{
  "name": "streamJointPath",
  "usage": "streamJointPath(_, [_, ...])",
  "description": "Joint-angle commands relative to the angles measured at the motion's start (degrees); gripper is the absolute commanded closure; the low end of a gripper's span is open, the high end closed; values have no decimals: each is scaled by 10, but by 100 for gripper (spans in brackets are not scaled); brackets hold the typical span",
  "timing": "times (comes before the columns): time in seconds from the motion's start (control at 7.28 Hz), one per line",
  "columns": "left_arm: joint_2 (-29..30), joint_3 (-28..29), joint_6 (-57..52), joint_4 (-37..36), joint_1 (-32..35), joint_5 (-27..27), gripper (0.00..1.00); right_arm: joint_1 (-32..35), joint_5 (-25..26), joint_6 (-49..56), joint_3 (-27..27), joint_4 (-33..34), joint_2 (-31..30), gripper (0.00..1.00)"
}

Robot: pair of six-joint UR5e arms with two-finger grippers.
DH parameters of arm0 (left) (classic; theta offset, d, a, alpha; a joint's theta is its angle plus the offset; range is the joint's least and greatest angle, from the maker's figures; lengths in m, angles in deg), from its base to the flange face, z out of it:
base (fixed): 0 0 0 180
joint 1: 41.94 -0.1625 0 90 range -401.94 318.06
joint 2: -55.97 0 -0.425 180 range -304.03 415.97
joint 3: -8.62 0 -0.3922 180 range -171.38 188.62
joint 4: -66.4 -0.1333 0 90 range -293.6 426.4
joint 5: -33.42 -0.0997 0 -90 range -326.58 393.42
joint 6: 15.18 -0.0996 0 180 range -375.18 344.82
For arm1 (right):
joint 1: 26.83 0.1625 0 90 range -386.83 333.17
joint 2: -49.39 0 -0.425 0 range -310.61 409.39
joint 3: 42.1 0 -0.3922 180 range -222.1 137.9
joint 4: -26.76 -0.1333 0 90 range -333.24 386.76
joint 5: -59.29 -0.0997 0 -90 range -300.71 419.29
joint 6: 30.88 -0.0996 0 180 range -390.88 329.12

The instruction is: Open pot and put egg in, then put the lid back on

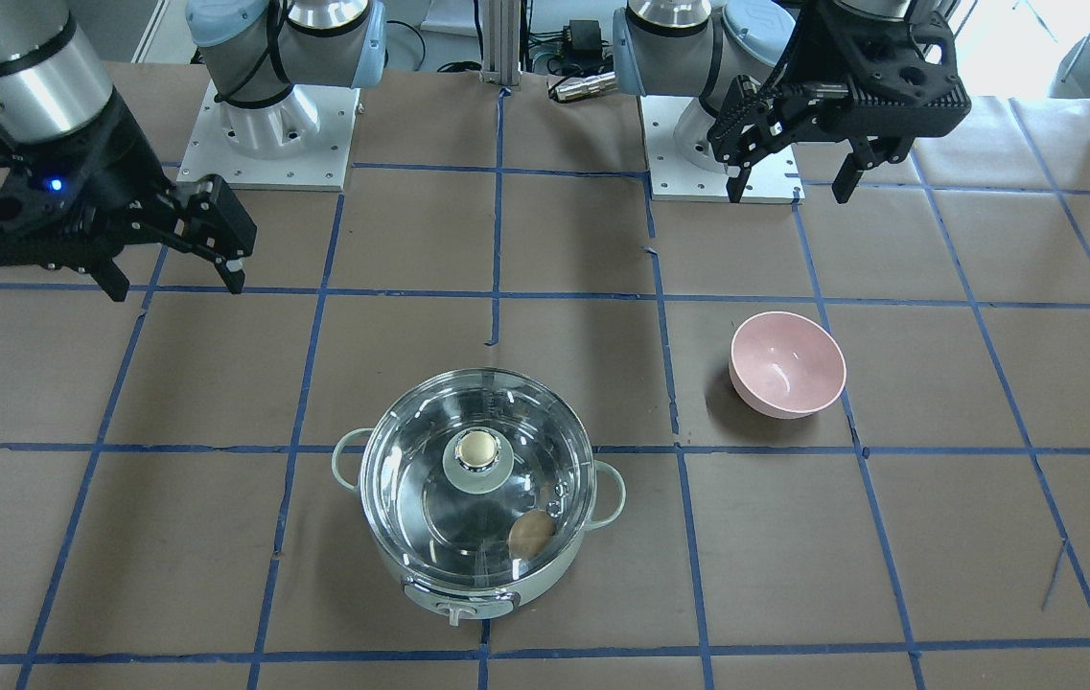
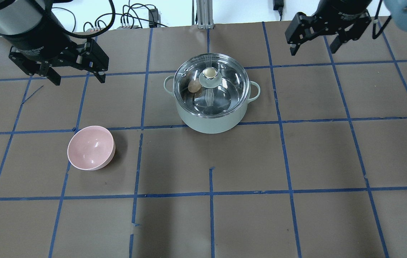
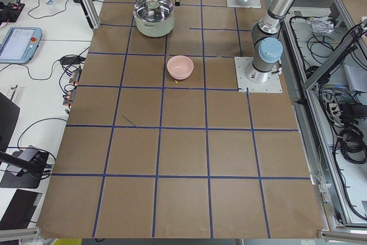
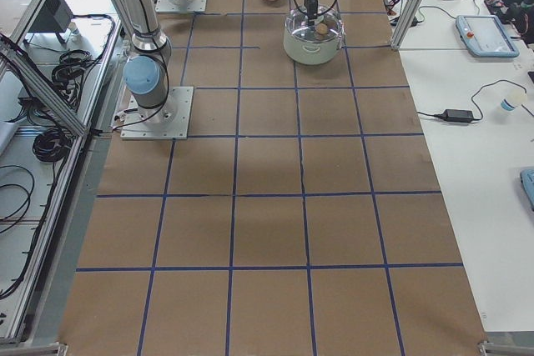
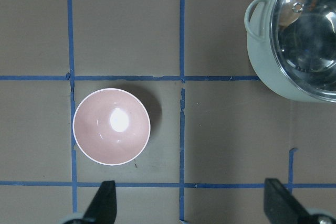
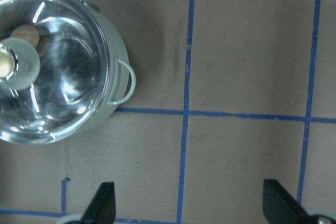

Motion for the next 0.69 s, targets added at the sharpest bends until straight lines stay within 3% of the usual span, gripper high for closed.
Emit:
streamJointPath(0.0, [0,1,1,-1,1,1,0,0,8,15,59,-18,-54,0])
streamJointPath(0.55, [-1,0,2,-1,2,1,0,-2,11,20,64,-20,-54,0])
